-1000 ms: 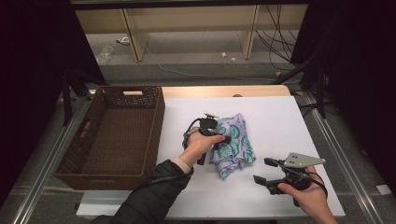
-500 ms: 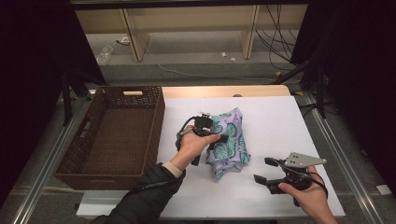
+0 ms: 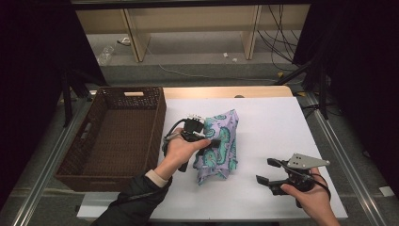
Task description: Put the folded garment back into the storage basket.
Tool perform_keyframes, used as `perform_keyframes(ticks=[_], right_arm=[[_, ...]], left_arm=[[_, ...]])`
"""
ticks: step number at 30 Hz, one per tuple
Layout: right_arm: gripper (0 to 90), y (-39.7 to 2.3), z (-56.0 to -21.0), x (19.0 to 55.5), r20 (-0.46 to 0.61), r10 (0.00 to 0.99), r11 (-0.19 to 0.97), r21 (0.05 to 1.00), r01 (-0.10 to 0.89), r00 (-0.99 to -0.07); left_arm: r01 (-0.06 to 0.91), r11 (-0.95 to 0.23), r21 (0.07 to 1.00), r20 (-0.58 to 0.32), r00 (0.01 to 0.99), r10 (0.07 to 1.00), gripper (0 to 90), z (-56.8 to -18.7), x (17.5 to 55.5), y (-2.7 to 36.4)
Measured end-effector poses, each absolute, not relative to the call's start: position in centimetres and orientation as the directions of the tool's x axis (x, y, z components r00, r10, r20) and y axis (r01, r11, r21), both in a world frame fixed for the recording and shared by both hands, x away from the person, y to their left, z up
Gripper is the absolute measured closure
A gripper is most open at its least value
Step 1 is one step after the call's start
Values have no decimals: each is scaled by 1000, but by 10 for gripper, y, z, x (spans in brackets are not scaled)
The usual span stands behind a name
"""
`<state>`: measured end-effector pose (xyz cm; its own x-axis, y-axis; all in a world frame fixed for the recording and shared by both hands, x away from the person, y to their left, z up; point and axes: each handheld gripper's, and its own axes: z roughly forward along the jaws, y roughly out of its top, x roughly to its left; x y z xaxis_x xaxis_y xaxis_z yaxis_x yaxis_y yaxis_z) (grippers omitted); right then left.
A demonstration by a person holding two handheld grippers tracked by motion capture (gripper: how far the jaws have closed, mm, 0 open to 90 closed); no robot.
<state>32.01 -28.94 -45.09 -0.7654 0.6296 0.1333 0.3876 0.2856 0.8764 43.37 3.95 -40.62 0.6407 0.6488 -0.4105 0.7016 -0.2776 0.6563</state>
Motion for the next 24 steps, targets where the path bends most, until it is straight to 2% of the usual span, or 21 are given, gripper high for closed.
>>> perform_keyframes(ticks=[12,24], right_arm=[[199,-291,-451,320,137,632,281,876,391,-762],[200,-291,-451,321,136,633,281,877,390,-762]], left_arm=[[678,-303,670,-364,655,663,663,-394,430,43],[683,-304,665,-356,647,675,662,-381,429,53]])
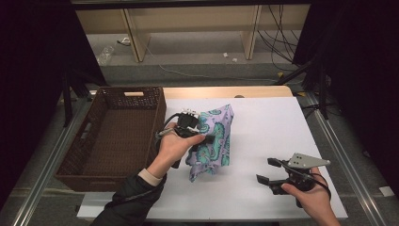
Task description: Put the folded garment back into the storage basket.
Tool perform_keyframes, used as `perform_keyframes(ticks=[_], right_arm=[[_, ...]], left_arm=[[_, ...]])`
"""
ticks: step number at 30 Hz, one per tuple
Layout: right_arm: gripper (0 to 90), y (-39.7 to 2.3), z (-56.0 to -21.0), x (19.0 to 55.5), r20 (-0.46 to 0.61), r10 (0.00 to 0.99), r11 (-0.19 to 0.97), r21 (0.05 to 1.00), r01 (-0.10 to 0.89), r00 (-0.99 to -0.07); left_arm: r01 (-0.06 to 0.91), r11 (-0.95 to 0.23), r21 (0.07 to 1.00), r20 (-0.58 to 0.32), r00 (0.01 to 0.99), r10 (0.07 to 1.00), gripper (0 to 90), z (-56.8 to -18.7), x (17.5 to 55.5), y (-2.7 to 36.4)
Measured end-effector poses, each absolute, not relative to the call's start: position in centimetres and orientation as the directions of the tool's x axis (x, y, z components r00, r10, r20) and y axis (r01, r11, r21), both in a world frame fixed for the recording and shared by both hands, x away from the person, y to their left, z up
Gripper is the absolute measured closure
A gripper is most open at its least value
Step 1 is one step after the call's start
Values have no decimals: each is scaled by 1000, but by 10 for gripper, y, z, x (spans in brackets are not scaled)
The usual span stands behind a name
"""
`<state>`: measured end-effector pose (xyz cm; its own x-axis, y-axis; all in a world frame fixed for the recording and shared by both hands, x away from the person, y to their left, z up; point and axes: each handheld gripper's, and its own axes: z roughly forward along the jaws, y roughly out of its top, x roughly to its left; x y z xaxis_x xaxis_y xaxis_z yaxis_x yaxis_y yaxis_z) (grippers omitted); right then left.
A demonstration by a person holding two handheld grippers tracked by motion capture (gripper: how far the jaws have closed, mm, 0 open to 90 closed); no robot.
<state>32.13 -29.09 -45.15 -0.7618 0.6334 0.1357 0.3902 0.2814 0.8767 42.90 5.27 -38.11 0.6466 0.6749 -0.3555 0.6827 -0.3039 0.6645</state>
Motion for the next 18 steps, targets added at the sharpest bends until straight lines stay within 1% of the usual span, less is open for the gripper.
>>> perform_keyframes(ticks=[12,18], right_arm=[[200,-291,-451,321,136,639,281,875,394,-757],[201,-291,-451,321,138,638,280,875,395,-758]], left_arm=[[678,-285,677,-362,644,674,662,-367,430,65],[666,-288,688,-332,642,691,662,-361,431,72]])
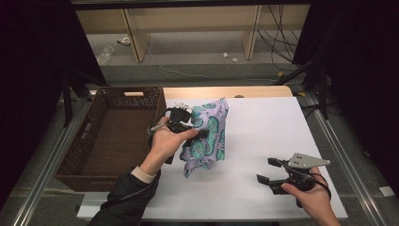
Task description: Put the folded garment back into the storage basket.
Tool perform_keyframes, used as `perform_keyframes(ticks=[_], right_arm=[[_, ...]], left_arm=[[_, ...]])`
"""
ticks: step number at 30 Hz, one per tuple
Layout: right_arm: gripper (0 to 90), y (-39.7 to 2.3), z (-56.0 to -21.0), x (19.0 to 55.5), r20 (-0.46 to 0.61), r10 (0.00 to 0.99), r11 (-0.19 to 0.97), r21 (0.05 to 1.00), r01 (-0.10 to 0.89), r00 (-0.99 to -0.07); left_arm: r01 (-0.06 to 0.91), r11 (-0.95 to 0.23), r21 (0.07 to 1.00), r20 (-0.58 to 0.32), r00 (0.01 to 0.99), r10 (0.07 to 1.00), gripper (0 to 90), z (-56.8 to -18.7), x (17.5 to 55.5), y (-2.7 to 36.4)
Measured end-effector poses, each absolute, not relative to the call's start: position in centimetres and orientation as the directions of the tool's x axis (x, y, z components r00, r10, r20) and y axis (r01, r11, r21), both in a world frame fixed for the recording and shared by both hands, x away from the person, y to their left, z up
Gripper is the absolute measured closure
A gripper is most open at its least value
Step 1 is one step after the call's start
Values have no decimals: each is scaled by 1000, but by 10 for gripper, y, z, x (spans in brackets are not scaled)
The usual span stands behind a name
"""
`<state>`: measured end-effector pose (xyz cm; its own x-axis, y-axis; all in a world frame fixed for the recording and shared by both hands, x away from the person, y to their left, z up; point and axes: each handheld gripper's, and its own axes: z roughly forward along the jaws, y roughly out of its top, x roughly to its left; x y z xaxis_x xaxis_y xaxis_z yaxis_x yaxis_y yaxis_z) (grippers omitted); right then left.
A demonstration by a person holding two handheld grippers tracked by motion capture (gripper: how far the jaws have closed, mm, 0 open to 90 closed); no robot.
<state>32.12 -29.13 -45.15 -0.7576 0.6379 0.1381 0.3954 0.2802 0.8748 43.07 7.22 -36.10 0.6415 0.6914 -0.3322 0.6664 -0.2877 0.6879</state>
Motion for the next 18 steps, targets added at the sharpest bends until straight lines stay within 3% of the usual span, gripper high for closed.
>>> perform_keyframes(ticks=[18], right_arm=[[201,-292,-452,321,139,638,282,873,398,-757]], left_arm=[[654,-294,697,-312,647,696,662,-350,429,82]])
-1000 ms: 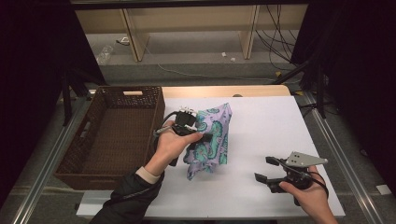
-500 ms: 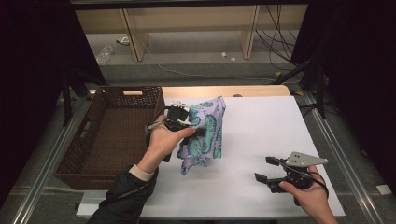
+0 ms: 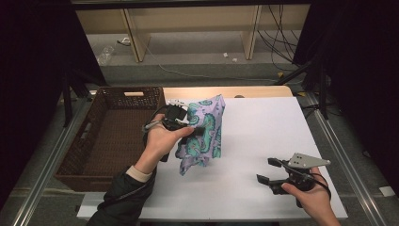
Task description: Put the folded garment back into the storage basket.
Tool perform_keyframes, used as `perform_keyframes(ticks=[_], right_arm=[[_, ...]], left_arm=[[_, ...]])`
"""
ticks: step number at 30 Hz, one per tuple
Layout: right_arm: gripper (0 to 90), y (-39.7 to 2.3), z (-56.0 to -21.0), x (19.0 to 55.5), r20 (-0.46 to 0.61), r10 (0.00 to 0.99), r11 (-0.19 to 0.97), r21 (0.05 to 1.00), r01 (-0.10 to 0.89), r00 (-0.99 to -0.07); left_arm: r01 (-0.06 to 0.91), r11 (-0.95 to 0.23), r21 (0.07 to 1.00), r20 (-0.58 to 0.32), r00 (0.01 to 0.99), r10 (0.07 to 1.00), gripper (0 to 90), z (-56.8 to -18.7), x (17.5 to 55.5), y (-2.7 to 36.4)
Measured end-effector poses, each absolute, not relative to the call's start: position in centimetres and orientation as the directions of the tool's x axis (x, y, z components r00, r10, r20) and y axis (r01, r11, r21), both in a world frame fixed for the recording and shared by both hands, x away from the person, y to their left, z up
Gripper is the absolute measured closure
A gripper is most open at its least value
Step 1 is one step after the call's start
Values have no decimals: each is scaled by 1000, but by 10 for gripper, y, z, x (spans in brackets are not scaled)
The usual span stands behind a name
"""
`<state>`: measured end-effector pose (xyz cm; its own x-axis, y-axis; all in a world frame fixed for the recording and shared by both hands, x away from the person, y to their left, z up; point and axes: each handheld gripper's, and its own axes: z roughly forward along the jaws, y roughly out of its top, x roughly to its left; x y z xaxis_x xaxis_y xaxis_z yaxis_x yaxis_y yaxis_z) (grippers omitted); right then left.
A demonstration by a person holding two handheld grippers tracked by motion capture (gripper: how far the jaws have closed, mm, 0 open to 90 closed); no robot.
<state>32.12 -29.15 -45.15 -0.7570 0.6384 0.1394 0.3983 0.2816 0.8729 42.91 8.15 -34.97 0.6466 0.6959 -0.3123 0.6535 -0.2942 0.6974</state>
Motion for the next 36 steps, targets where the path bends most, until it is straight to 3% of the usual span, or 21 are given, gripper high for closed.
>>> perform_keyframes(ticks=[36], right_arm=[[201,-291,-452,321,138,638,284,872,397,-758]], left_arm=[[650,-258,715,-306,623,720,660,-333,429,104]])
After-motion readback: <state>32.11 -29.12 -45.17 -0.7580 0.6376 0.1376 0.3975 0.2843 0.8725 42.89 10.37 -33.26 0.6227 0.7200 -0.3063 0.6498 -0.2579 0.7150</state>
